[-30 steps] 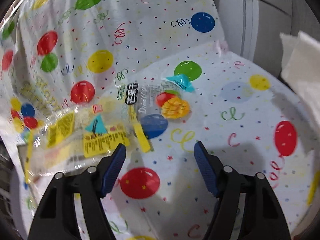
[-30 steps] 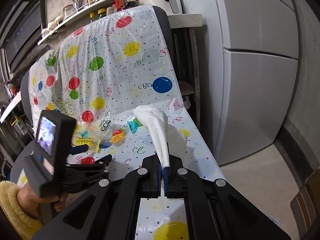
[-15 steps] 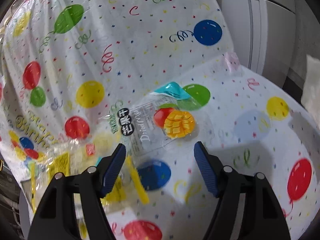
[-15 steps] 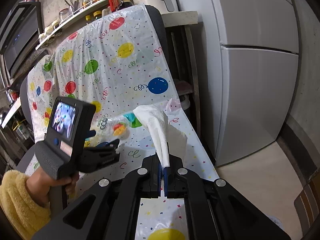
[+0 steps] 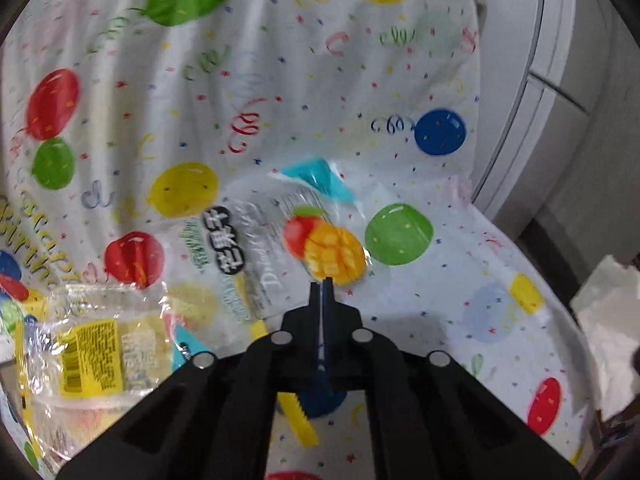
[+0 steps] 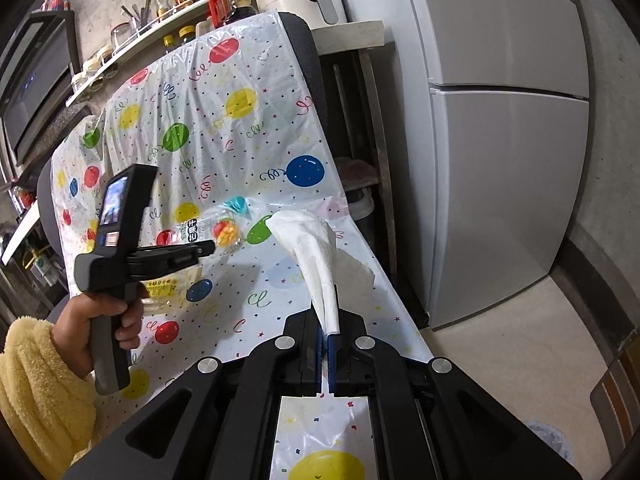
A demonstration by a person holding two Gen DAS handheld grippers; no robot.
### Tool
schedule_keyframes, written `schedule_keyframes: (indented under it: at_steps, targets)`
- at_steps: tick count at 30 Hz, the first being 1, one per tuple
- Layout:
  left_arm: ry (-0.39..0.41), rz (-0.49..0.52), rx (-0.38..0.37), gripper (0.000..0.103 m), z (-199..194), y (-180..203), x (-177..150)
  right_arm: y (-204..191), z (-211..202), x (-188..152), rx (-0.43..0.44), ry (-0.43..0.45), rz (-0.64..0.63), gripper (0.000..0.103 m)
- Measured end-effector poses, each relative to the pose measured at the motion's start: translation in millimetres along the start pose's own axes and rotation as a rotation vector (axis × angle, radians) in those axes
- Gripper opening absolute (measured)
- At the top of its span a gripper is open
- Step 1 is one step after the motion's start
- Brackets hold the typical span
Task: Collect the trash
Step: 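Grasp the fruit snack packet with the left tool while the right tool holds the tissue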
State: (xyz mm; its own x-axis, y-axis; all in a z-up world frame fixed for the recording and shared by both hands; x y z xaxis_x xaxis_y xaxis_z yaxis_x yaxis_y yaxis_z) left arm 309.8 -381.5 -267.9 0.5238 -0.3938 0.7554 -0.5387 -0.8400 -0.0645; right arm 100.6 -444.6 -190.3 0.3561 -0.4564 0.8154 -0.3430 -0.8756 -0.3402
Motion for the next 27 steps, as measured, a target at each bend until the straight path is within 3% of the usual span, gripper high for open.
schedule_keyframes:
  at_steps: [4,7,10,11,12,13,22,27]
  targets:
    - [0.032,-0.028,-0.073,0.0,-29,-5,1,-6,-6,0,0.006,0.002,-0.005,0.002]
    - [-0.023,-0.051,-0.119,0.0,-42,-9,-9,-11,-12,0,0.007,0.005,-0.008,0.002]
    - [-0.039,0.009,-0.069,0.004,-44,-9,-24,-18,-16,-2,0.017,0.008,-0.003,0.002]
    - [-0.043,0.037,-0.051,0.02,-48,-6,-32,-20,-17,-3,0.018,0.007,-0.004,0.002]
    - [-0.05,0.075,-0.024,0.047,-46,-1,-38,-23,-17,-4,0.022,0.004,-0.007,0.002]
    - [-0.042,0.103,0.0,0.057,-46,5,-43,-24,-17,-4,0.024,0.003,-0.01,0.002]
    - [-0.028,0.411,0.26,0.057,-16,19,-43,-22,-10,-2,0.028,-0.004,-0.015,0.002]
    - [-0.042,0.512,0.31,0.057,12,27,-36,-16,-3,-2,0.028,-0.008,-0.004,0.002]
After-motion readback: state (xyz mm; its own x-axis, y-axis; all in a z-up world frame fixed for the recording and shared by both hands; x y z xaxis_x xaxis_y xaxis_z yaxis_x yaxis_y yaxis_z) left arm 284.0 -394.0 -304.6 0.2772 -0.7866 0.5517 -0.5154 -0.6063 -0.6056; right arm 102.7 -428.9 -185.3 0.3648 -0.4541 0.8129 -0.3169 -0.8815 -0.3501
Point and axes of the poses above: each gripper's, at about its wrist camera, not at the fingertips, and z roughly the way its jaws point, y to its right, x to its top, the point moved 10 cm from there along z, roughly the way its jaws point, and after that the axes turned 9 degrees about y, right-handed, at the moved point
